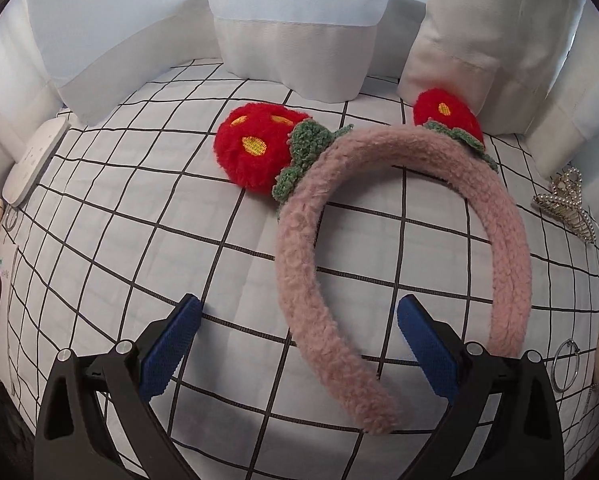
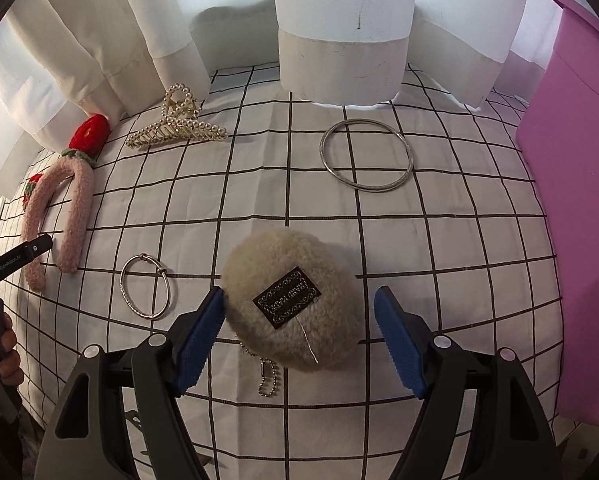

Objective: Organize jewelry
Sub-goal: 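Grasp the pink headband with the left tool while the right tool grasps the beige pom-pom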

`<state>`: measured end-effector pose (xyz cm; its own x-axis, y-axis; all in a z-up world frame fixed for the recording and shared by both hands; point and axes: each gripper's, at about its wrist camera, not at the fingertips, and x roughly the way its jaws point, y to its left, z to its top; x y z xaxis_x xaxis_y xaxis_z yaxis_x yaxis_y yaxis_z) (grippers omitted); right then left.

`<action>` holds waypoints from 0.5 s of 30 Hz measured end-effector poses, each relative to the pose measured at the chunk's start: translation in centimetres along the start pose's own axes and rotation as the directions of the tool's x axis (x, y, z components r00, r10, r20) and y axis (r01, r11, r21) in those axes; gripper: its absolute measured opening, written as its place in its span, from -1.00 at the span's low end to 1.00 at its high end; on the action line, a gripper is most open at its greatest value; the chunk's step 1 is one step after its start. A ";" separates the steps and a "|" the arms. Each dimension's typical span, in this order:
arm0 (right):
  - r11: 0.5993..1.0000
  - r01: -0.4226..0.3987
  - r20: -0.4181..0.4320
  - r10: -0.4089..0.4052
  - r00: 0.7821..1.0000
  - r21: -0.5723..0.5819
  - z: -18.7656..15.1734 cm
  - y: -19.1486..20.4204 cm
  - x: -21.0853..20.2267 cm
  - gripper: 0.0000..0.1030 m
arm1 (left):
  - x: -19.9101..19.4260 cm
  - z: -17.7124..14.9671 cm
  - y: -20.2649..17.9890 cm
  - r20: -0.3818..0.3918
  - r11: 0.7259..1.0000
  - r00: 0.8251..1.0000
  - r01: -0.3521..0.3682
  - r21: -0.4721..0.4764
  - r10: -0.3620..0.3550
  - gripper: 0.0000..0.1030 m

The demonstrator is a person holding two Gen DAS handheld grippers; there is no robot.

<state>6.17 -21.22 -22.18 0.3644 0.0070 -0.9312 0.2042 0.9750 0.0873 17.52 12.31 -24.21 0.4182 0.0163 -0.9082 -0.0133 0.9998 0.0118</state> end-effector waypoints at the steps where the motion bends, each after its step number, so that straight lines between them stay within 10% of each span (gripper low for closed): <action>1: 1.000 -0.002 -0.006 0.002 1.000 0.003 0.1 0.0 0.3 0.42 | 0.1 0.1 0.1 0.000 1.000 1.000 0.002 0.001 -0.002 0.89; 15: 0.998 0.052 0.015 -0.052 0.999 -0.020 0.2 1.1 2.2 0.47 | 1.1 1.9 -0.4 0.046 1.000 0.999 0.009 0.015 -0.010 0.89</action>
<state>7.37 -20.17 -24.04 0.3671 -0.0469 -0.9290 0.2044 0.9784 0.0314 19.69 11.90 -24.42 0.4592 0.0066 -0.8883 0.0045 0.9999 0.0098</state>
